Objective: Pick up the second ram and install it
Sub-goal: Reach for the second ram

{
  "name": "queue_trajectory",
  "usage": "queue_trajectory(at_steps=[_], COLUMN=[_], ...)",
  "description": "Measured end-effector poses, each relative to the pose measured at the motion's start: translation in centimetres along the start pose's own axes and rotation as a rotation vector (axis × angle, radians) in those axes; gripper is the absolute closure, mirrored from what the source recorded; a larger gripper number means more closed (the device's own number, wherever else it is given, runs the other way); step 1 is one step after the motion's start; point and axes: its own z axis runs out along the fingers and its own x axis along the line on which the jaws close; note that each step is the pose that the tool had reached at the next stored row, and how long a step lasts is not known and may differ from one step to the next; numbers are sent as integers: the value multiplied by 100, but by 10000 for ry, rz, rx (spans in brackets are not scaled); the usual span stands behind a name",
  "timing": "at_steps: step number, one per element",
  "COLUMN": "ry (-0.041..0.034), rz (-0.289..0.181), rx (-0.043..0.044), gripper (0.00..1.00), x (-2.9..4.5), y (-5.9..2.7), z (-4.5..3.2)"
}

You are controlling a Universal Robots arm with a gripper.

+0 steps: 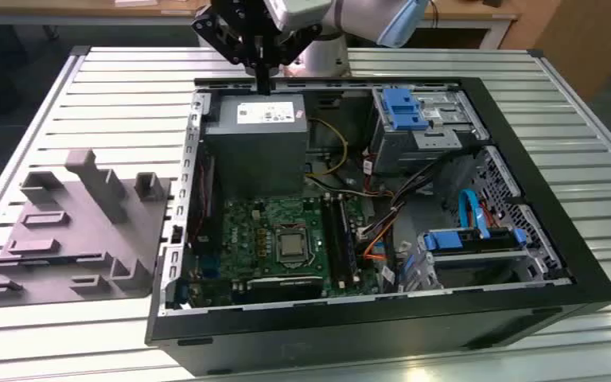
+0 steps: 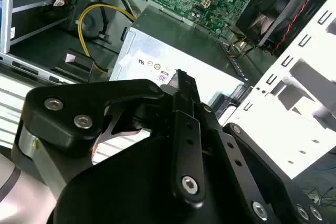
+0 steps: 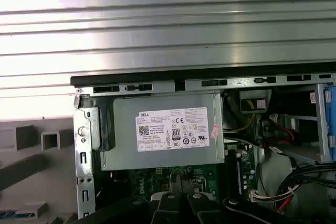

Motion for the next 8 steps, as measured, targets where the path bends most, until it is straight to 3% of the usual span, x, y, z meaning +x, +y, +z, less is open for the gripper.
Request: queue_trajectory(at_steps=[8], ry=[0], rz=[0], rx=[0], gripper=[89], x=[0], y=[0], z=[0])
